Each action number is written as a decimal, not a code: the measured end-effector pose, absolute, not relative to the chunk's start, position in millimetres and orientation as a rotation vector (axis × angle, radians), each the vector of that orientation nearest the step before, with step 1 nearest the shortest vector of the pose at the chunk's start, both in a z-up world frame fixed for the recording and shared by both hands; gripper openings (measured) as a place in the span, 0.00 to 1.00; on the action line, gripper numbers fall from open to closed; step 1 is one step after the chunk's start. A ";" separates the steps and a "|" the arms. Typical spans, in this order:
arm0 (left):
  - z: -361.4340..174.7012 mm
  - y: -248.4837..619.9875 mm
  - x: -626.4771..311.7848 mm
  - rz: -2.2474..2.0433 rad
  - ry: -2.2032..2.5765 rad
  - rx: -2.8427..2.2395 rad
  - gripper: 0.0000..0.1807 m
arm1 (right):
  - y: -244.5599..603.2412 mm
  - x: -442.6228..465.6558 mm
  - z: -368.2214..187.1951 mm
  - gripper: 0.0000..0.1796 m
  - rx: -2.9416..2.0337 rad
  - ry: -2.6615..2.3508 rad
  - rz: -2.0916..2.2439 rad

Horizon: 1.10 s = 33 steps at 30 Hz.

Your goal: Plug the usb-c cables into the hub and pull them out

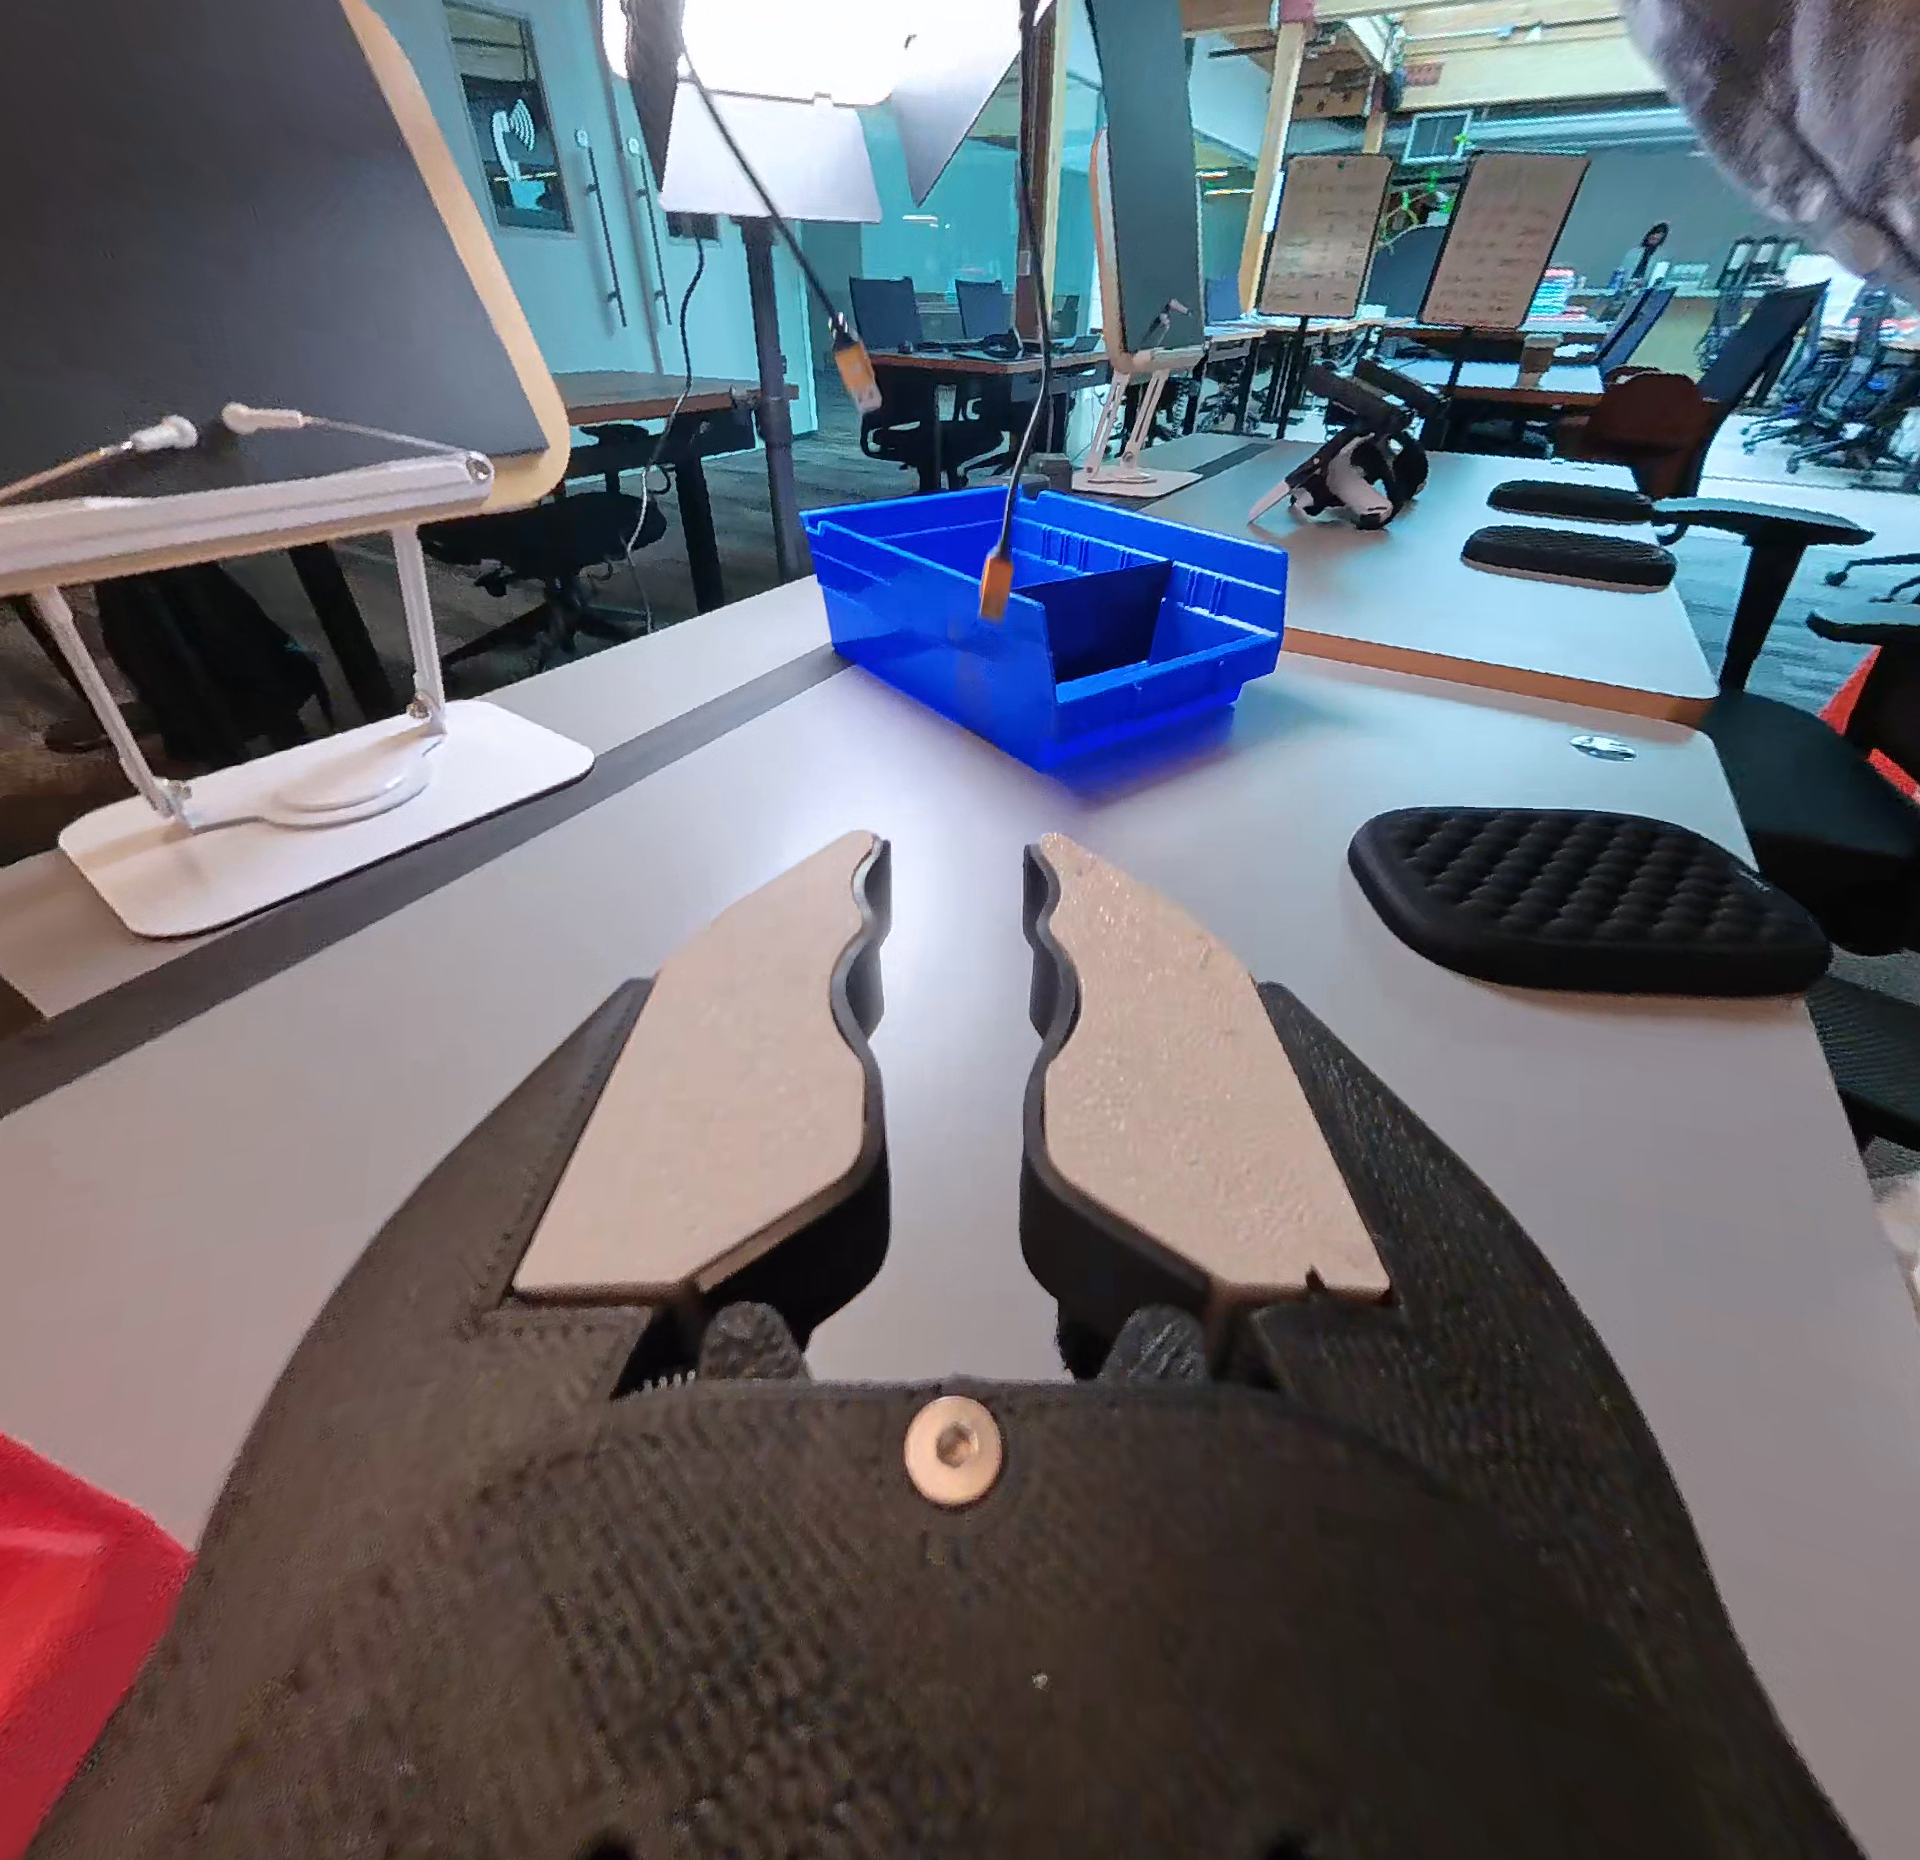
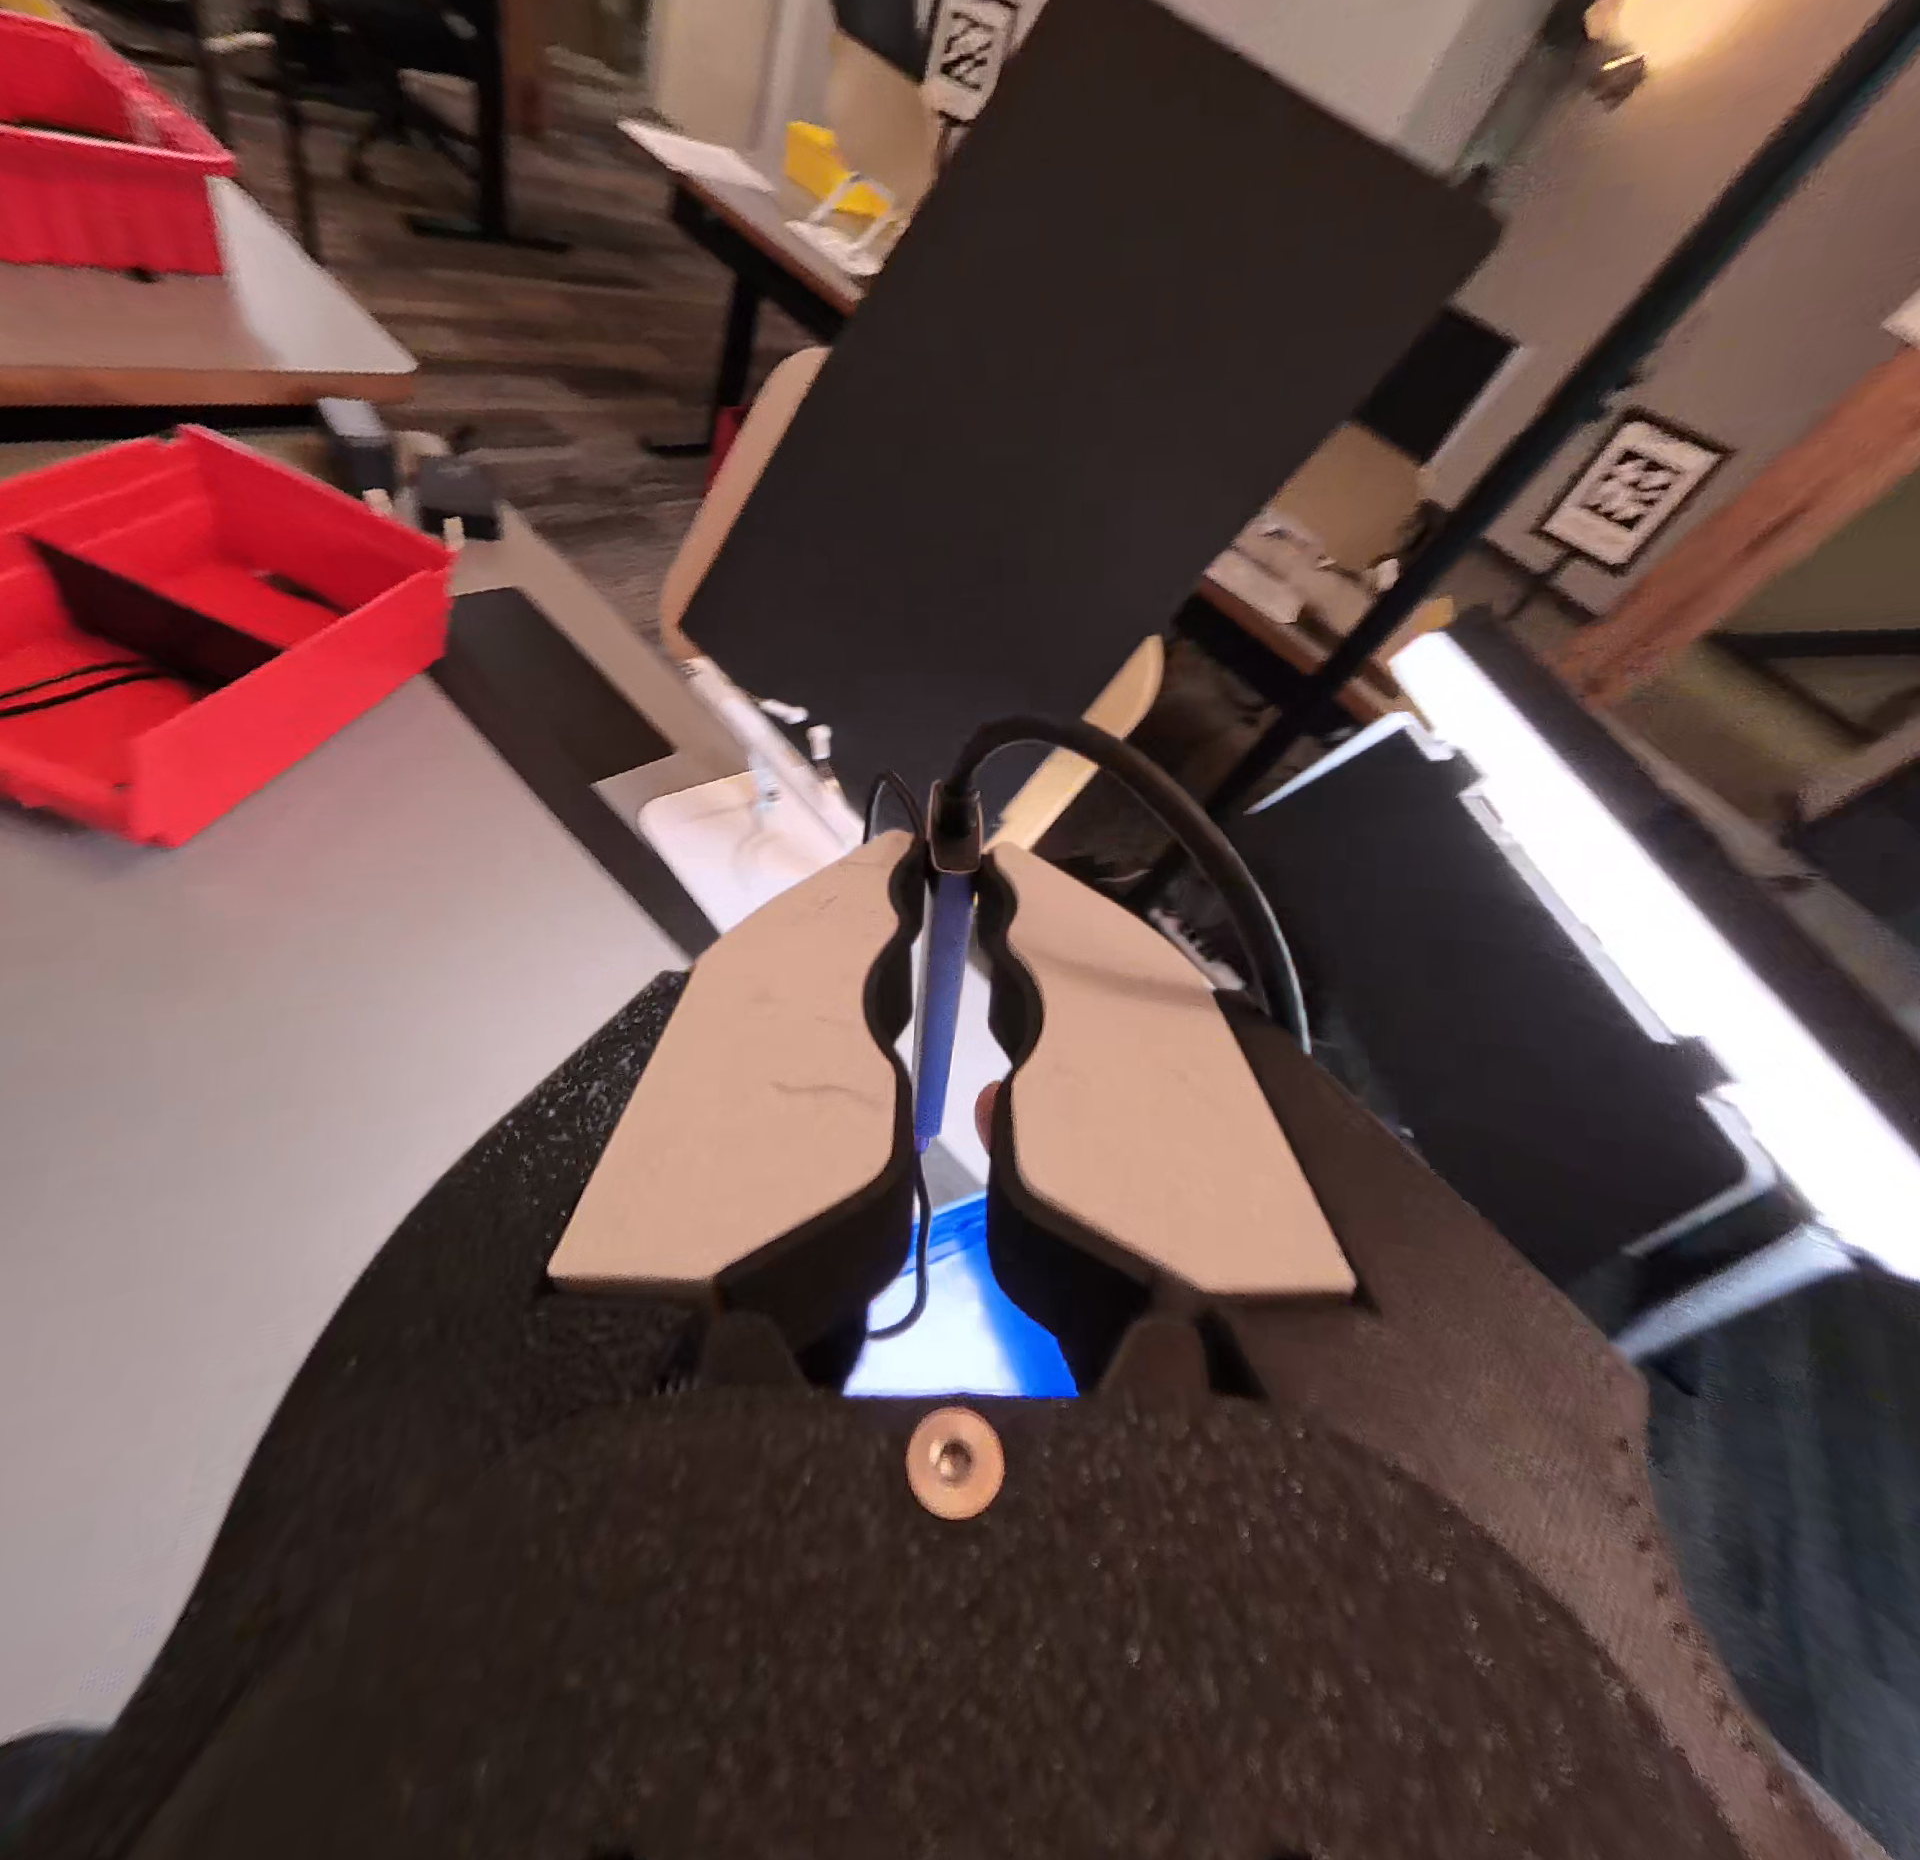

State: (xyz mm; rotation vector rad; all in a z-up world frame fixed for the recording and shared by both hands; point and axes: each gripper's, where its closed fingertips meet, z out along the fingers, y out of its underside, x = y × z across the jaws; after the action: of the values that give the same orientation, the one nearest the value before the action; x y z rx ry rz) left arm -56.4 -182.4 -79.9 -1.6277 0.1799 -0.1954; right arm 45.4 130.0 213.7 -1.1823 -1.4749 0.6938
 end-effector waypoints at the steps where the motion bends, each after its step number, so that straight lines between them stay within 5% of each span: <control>1: -84.1 -181.6 -57.8 -0.204 0.171 -1.635 0.13 | 138.8 46.7 218.9 0.05 -1.181 -1.442 0.668; 7: -93.1 -179.0 -66.9 -0.190 0.137 -1.645 0.14 | 184.8 55.5 198.9 0.05 -1.151 -1.311 0.487; 19: -93.0 -180.0 -79.4 -0.164 0.081 -1.624 0.14 | 251.2 76.6 -13.5 0.05 -1.560 -1.335 0.416; 27: -100.5 -177.3 -87.2 -0.135 0.052 -1.641 0.14 | 288.3 77.0 -90.8 0.05 -1.926 -1.301 0.420; 33: -109.0 -175.3 -92.4 -0.134 0.027 -1.664 0.14 | 298.2 83.9 -131.1 0.16 -2.121 -1.541 0.158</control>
State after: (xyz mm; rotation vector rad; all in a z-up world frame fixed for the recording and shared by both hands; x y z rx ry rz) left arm -92.4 -175.3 -109.0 -1.6643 0.0275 -0.1342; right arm 83.9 298.2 -131.1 -2.1211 -1.5410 0.1583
